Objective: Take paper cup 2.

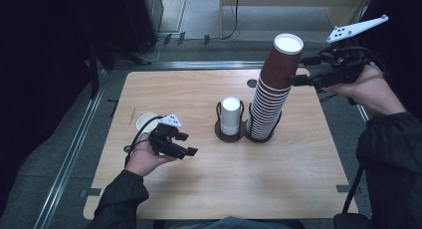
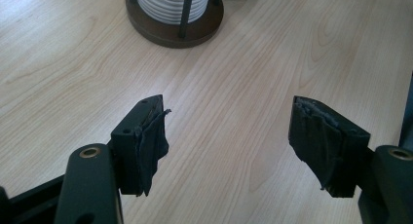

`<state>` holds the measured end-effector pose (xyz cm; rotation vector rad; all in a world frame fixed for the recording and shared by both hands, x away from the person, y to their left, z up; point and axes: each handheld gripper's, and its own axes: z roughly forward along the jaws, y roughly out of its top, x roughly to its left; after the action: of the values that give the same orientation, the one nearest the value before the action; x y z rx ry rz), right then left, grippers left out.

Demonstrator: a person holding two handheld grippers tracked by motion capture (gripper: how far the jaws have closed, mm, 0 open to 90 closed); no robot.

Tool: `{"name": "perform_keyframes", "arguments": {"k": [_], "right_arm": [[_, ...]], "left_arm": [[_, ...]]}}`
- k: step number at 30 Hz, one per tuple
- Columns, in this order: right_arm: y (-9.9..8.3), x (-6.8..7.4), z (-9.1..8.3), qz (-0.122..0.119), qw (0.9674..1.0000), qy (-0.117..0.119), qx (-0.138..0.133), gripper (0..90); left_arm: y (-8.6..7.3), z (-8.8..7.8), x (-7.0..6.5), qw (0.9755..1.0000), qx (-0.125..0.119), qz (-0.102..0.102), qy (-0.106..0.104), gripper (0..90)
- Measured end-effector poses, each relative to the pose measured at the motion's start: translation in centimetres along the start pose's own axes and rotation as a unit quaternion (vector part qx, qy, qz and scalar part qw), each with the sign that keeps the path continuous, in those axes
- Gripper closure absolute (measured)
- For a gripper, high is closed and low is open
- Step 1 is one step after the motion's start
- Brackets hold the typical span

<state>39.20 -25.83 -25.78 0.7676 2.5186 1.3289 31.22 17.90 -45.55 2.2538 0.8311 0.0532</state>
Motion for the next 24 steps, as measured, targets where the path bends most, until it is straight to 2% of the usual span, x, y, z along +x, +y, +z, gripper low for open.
{"name": "perform_keyframes", "arguments": {"k": [3, 12, 17, 24], "right_arm": [[0.7, 0.0, 0.9, 0.006, 1.0000, -0.002, -0.002, 13.7], [1.7, 0.1, 3.0, 0.002, 1.0000, -0.004, -0.008, 9.8], [2.0, 0.3, 3.6, -0.004, 0.9998, -0.006, -0.016, 12.1], [2.2, 0.4, 3.6, -0.019, 0.9996, -0.005, -0.021, 14.8]], "left_arm": [[-0.1, -0.1, 0.1, 1.0000, 0.000, -0.001, 0.000, 29.8], [-0.4, -0.3, 0.2, 1.0000, 0.002, -0.006, 0.001, 30.0], [-0.5, -0.3, 0.3, 0.9999, 0.005, -0.009, 0.004, 30.3], [-0.5, -0.2, 0.3, 0.9999, 0.011, -0.009, 0.004, 30.6]]}}
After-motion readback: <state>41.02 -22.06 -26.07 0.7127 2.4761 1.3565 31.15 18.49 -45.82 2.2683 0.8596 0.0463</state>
